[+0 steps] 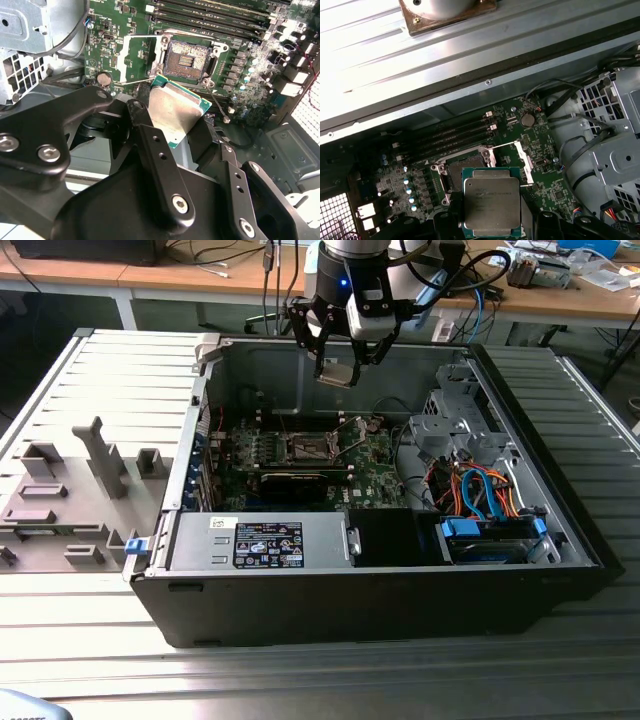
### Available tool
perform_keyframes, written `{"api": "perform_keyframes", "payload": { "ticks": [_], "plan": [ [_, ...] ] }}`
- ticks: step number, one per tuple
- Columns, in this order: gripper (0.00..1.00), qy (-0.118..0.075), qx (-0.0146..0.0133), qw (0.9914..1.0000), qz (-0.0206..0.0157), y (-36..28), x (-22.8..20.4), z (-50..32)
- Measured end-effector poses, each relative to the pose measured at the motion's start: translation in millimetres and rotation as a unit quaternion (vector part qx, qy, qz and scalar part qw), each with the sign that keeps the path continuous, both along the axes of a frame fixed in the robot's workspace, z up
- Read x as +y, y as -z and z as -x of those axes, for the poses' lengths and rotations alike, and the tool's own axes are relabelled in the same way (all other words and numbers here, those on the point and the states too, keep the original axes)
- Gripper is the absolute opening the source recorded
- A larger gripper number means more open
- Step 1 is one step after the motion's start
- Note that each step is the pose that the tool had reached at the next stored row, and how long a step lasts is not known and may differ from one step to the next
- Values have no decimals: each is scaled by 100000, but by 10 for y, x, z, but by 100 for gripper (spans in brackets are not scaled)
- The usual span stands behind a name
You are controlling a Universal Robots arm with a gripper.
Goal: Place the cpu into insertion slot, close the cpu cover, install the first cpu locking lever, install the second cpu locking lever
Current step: 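Place the cpu into insertion slot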
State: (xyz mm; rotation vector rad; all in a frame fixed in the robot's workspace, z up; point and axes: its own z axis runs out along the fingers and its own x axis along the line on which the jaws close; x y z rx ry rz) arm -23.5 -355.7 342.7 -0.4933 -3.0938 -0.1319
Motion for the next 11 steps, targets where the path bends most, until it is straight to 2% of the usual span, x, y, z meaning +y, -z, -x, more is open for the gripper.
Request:
{"api": "perform_keyframes", "payload": {
  "ticks": [11],
  "plan": [
    [55,447,0,99999,-2,0,0,0]
  ]
}}
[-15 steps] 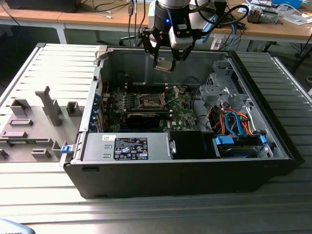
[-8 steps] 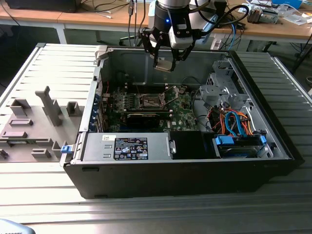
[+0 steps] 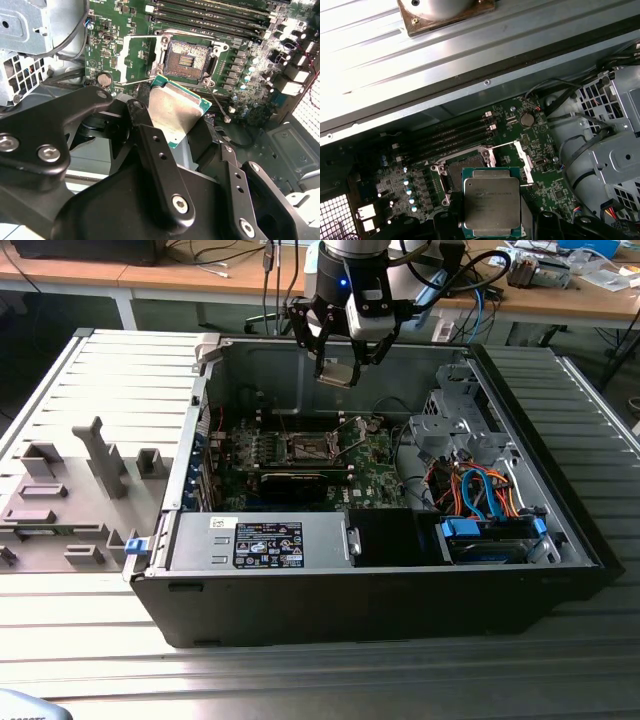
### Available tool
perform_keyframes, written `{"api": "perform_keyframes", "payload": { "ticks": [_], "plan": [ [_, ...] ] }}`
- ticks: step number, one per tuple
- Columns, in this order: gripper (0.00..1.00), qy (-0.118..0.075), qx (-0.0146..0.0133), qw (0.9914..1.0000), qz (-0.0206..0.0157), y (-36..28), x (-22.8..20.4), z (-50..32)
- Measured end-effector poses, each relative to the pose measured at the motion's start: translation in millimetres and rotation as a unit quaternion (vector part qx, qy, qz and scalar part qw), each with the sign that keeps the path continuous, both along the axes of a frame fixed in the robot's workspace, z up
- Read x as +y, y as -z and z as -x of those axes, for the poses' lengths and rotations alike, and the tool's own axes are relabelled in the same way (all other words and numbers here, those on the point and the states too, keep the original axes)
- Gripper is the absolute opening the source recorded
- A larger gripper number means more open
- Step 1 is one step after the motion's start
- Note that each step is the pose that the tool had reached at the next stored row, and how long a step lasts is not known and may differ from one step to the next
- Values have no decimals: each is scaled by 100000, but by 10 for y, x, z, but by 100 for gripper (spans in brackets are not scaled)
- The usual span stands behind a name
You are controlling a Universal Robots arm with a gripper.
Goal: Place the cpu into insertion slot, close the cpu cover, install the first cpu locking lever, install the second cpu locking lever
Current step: 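Place the cpu into insertion slot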
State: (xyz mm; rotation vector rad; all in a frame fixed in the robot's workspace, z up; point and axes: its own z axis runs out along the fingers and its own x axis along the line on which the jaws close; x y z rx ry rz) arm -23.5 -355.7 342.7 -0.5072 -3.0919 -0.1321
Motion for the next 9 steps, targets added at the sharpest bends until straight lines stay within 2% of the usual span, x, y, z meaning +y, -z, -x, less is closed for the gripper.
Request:
{"api": "perform_keyframes", "payload": {
  "ticks": [9],
  "plan": [
    [55,218,1,100000,1,0,0,0]
  ]
}}
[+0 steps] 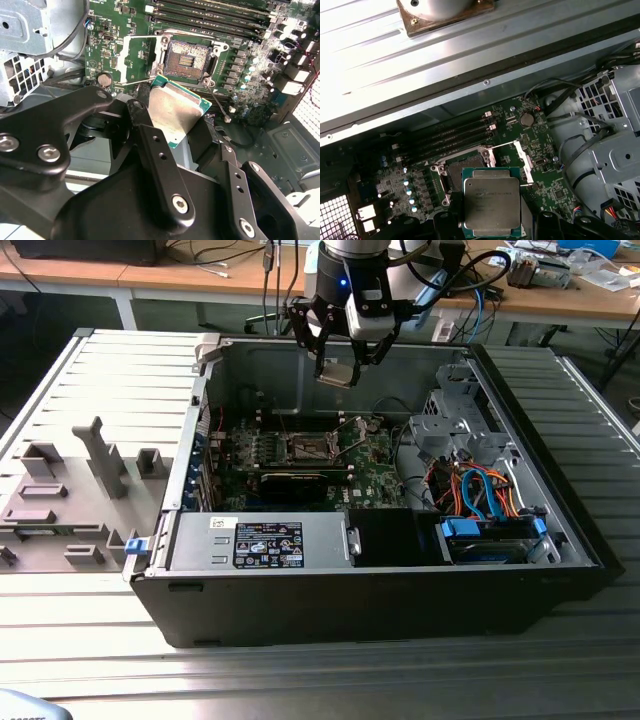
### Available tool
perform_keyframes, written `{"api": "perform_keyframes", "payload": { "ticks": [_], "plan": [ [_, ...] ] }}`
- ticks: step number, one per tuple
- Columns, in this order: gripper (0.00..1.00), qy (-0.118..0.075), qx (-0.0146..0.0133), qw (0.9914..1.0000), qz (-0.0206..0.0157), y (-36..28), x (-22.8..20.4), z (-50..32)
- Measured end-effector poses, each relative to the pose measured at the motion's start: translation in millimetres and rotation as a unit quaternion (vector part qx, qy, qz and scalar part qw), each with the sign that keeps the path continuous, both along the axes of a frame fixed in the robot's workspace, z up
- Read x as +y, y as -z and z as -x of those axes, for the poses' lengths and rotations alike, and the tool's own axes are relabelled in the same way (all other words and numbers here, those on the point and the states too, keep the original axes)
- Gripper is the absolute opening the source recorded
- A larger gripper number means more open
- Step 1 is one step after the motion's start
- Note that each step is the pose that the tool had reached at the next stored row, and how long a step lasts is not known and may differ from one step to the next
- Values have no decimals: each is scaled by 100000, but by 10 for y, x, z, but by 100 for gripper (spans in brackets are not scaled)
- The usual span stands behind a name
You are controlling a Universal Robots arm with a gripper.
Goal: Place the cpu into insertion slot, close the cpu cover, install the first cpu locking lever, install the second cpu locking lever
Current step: 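Place the cpu into insertion slot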
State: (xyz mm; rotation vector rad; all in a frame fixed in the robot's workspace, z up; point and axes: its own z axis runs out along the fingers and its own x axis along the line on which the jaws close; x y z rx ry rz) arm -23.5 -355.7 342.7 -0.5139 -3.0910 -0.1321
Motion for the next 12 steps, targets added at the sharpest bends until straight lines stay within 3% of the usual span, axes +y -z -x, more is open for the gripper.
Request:
{"api": "perform_keyframes", "payload": {
  "ticks": [12],
  "plan": [
    [55,507,0,99999,0,0,0,0]
  ]
}}
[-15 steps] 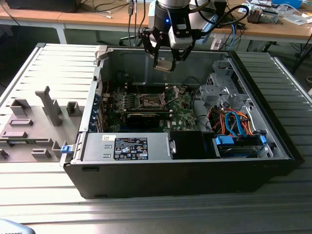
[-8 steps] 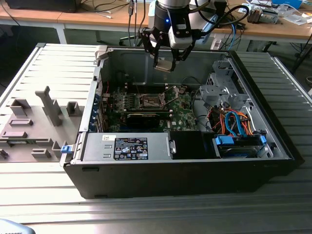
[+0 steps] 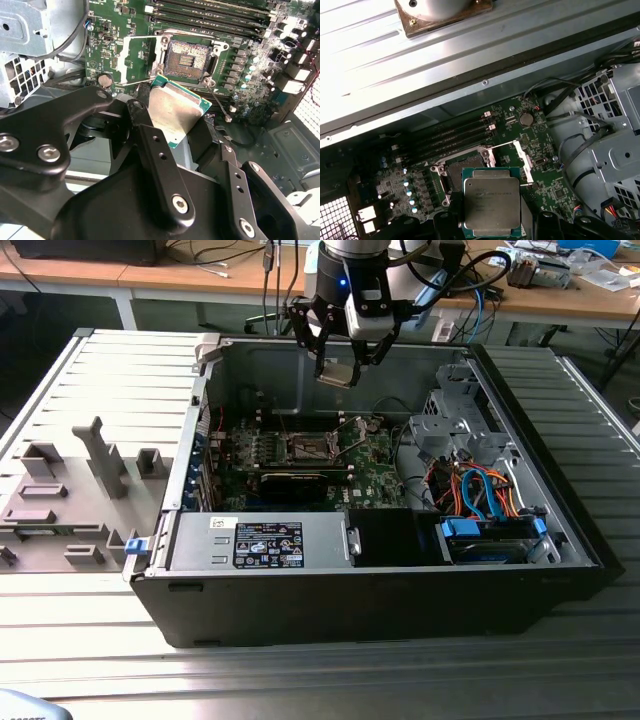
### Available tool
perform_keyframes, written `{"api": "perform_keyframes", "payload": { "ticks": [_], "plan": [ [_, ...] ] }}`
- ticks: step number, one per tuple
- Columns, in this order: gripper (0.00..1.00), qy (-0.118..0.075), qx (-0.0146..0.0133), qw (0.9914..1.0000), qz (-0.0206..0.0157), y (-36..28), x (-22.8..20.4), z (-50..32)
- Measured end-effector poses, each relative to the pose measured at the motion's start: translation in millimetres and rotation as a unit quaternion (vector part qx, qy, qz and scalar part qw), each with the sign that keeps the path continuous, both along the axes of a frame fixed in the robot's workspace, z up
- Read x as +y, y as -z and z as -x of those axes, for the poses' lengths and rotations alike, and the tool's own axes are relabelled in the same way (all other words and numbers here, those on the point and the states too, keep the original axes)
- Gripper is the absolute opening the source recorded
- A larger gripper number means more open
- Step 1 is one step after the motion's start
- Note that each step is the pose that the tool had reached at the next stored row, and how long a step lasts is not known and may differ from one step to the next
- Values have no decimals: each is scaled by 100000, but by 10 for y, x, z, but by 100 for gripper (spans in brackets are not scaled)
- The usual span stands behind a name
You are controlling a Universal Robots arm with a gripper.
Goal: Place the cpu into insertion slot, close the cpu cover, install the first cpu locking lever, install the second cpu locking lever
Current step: 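Place the cpu into insertion slot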
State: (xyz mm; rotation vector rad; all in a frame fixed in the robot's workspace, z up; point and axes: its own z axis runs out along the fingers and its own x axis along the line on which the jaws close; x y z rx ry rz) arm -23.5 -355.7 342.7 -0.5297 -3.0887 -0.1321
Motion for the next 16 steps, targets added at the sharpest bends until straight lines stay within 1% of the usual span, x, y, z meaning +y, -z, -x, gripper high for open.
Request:
{"api": "perform_keyframes", "payload": {
  "ticks": [16],
  "plan": [
    [55,710,0,99997,-1,0,0,0]
  ]
}}
